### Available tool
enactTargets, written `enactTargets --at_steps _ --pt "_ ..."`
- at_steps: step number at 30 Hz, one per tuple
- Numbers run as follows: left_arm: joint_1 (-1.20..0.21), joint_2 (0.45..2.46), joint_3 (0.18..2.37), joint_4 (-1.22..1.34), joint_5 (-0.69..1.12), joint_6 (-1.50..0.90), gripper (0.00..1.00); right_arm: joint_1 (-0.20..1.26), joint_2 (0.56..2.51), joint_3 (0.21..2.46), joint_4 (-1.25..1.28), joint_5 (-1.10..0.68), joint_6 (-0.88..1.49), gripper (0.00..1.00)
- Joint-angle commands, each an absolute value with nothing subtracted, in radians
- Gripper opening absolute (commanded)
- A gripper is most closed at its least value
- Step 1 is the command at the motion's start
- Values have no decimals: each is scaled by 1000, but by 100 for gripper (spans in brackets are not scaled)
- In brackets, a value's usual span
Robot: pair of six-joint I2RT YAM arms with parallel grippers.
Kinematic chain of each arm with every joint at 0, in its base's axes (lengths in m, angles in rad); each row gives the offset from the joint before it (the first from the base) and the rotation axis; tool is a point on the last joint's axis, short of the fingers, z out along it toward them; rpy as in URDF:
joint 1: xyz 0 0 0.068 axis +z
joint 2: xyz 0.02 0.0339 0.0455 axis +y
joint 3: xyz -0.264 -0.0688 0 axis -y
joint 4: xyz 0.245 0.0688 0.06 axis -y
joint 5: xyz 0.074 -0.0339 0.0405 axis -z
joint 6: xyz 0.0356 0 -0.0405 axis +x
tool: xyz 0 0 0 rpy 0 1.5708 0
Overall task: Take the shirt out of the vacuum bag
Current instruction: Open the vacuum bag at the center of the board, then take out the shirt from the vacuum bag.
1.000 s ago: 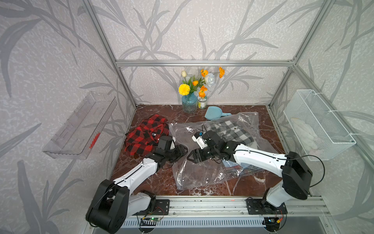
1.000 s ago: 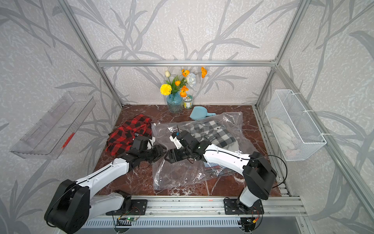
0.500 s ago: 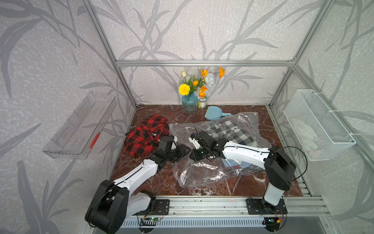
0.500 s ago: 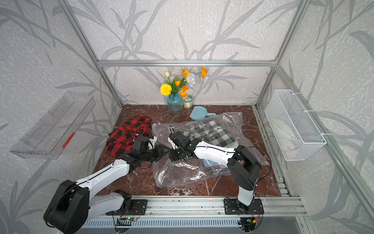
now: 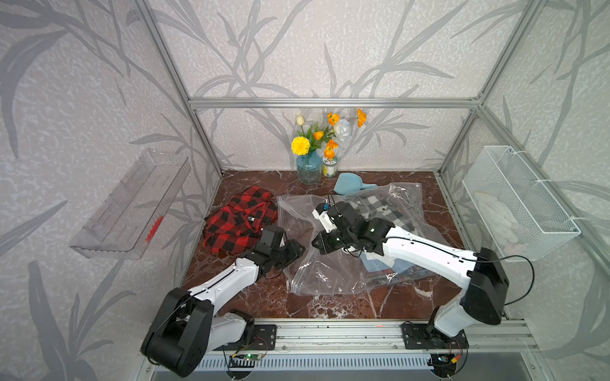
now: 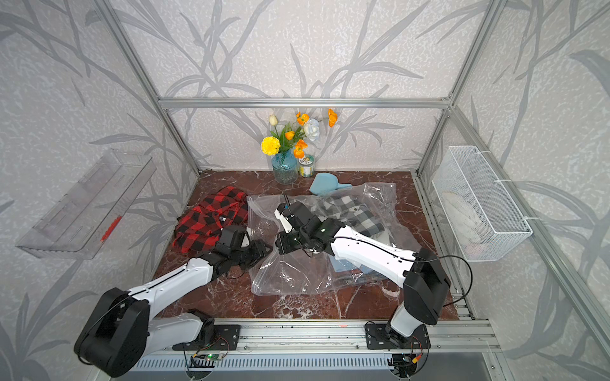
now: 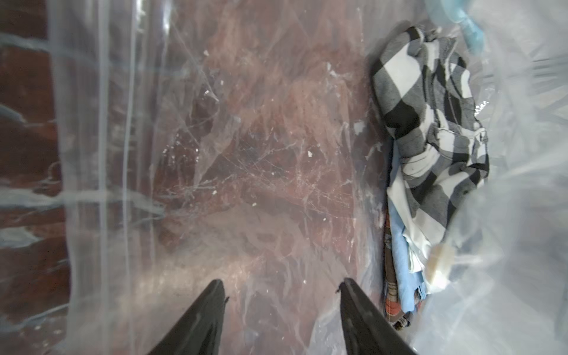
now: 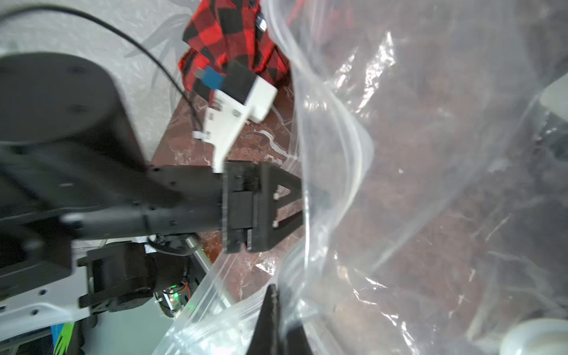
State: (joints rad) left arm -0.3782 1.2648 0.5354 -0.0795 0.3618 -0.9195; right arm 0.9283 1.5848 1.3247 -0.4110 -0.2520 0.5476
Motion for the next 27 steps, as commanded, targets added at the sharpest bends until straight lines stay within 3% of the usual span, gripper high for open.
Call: enactTargets --at_steps 1,16,27 --pt "-381 1354 594 96 394 -995 61 935 1534 1355 -455 -305 532 0" --pt "-465 1763 748 513 459 -1167 78 965 1456 1317 -449 -340 561 0" --pt "-521 1929 846 592 334 -1263 84 965 1449 1325 -458 -342 552 0"
